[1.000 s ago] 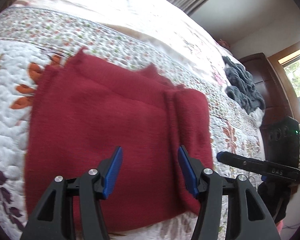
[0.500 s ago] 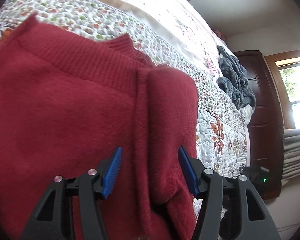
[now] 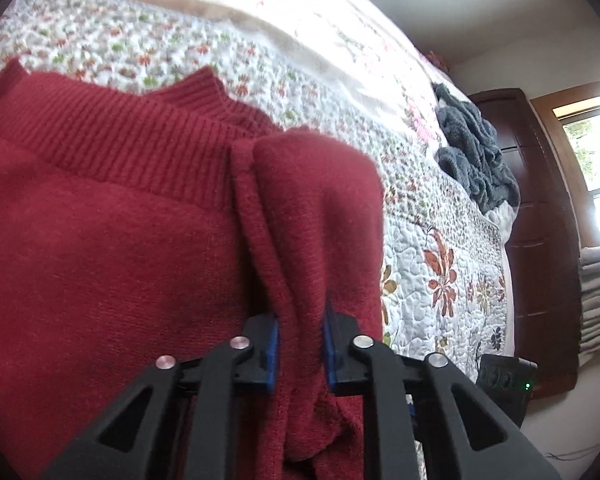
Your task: Fold small clothes
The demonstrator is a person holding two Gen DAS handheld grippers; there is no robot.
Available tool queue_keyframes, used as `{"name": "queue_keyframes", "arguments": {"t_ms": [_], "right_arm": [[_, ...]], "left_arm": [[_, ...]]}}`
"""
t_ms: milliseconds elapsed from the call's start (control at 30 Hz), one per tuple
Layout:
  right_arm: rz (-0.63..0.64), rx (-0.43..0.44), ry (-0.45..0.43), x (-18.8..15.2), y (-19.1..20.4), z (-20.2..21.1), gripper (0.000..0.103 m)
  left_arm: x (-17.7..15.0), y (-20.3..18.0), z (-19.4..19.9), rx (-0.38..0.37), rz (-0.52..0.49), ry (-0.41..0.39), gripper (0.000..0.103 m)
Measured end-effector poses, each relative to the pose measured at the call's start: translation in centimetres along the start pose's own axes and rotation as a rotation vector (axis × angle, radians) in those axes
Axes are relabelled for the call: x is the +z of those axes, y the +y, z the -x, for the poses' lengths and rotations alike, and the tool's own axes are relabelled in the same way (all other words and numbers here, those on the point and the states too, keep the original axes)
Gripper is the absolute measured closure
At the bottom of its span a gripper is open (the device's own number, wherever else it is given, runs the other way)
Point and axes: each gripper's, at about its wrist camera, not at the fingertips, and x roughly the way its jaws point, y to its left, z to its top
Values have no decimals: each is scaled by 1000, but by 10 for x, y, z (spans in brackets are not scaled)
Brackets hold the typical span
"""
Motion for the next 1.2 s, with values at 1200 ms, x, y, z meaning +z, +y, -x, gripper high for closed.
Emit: {"name": "queue_keyframes", "arguments": {"t_ms": [1200], "right_arm": [[237,91,122,-25,144,-65,66]], "left_arm": [[8,184,145,110,135,-137,86]]}}
